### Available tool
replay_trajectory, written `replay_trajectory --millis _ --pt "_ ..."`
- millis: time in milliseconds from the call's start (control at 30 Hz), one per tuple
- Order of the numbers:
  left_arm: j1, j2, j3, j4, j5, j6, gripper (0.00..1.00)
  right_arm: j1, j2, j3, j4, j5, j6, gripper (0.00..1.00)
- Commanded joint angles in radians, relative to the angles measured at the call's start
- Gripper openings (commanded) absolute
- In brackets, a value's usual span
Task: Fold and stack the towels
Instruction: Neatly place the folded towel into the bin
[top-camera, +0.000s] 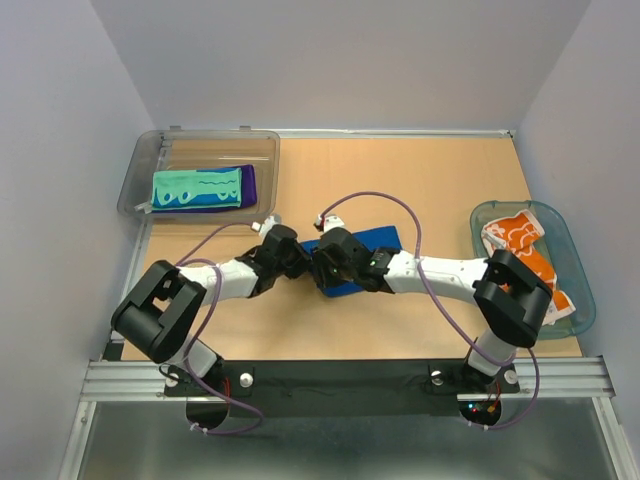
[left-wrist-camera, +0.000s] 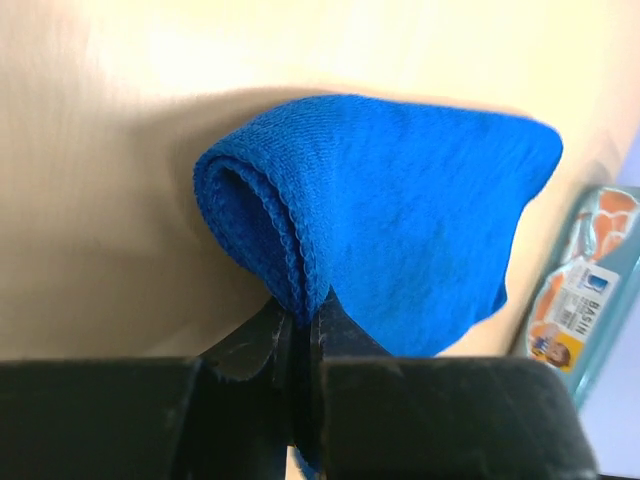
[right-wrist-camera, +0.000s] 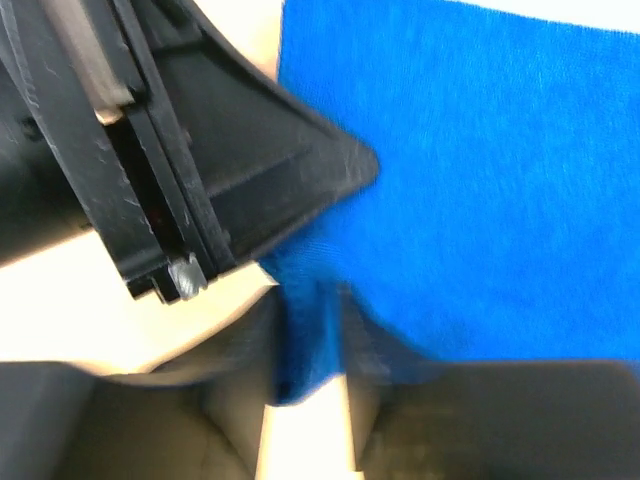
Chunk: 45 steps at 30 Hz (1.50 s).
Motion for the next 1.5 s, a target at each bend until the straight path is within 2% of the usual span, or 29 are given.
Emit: replay_trajectory --millis 0,33,100,133,267,333,467,667,867,1033,1167,1467 --pt "0.004 -0.059 0.126 -0.174 -0.134 0.178 0.00 0.006 -0.069 -0.021 0.044 0.016 0.003 0.49" --pt "0.007 -0.059 0.155 -0.230 -0.149 0.262 0.00 0.006 -0.095 -0.026 0.044 0.032 -0.005 0.61" --pt "0.018 -0.048 0.253 -0.300 -0.206 0.341 0.00 0.006 -0.132 -0.048 0.041 0.054 -0.017 0.70" --pt "0.026 -0.042 0.287 -0.339 -0.206 0.432 0.00 0.006 -0.152 -0.058 0.035 0.072 -0.026 0.80" --pt "0.096 0.031 0.518 -0.490 -0.215 0.621 0.00 0.006 -0.282 -0.100 0.003 0.108 -0.057 0.94" --pt "0.140 0.065 0.604 -0.586 -0.221 0.709 0.00 0.006 -0.330 -0.129 -0.028 0.109 -0.072 0.95" --pt "0.203 0.191 0.878 -0.758 -0.324 0.876 0.00 0.006 -0.439 -0.175 -0.100 0.108 -0.077 0.96" --pt "0.320 0.283 1.109 -0.884 -0.358 1.022 0.00 0.006 -0.533 -0.210 -0.200 0.118 -0.101 1.00" --pt "0.403 0.400 1.299 -0.981 -0.404 1.129 0.00 0.006 -0.473 -0.175 -0.229 0.128 -0.143 1.00" --pt "0.475 0.449 1.394 -0.957 -0.432 1.229 0.00 0.006 -0.364 -0.129 -0.235 0.105 -0.170 1.00" --pt "0.524 0.521 1.517 -0.987 -0.424 1.240 0.00 0.006 -0.298 -0.077 -0.246 0.080 -0.200 1.00" --pt "0.590 0.605 1.617 -0.964 -0.409 1.269 0.00 0.006 -0.232 -0.019 -0.290 0.100 -0.235 1.00"
